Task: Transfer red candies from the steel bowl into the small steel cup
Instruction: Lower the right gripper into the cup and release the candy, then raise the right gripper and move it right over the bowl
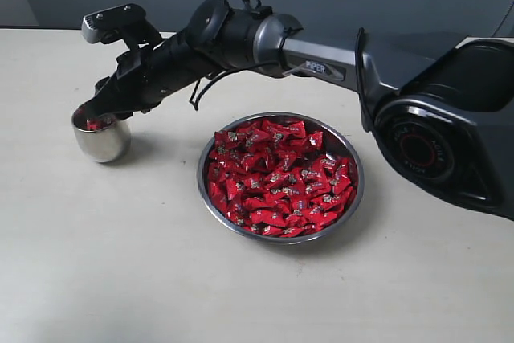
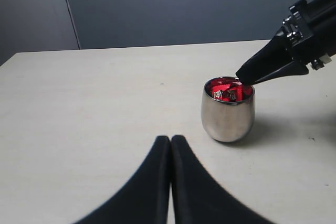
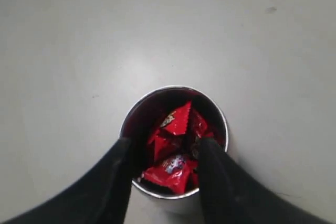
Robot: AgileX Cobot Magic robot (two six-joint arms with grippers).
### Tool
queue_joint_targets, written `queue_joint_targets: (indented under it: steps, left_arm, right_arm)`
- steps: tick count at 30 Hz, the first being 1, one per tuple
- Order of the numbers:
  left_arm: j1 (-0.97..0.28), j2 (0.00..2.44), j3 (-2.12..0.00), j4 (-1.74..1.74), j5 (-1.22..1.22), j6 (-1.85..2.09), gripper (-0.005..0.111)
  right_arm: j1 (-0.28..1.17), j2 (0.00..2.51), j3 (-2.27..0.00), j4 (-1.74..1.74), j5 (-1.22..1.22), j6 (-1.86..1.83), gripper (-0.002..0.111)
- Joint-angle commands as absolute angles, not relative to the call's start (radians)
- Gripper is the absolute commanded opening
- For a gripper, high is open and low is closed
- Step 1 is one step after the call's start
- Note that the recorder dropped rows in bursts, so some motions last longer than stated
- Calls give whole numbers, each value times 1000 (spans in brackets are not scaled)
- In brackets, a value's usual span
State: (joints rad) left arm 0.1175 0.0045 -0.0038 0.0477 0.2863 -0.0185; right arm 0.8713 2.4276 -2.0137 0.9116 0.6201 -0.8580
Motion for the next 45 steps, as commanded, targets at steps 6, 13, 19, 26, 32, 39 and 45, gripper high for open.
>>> queue_joint_targets:
  steps: [6, 13, 19, 26, 32, 39, 45]
  left_arm:
    - [118, 0, 0, 46, 285, -20, 0]
    - [118, 0, 0, 46, 285, -20, 0]
    - [118, 0, 0, 46, 285, -20, 0]
    - [118, 0, 0, 46, 285, -20, 0]
    - [118, 0, 0, 46, 285, -20, 0]
    - [118, 0, 0, 46, 285, -20, 0]
    - [118, 0, 0, 46, 285, -20, 0]
  right_arm:
    - [873, 2358, -2020, 864, 623, -852, 0]
    - [858, 2350, -2018, 781, 641, -753, 0]
    - [831, 2287, -1943, 775, 602, -748, -1]
    - [809, 2169, -1718, 836, 496, -850, -1]
    - [771, 2042, -1478, 1023, 389, -1028, -1]
    - [705, 1891, -1228, 1110, 313, -1129, -1]
    - [687, 1746, -1039, 1233, 249, -1285, -1]
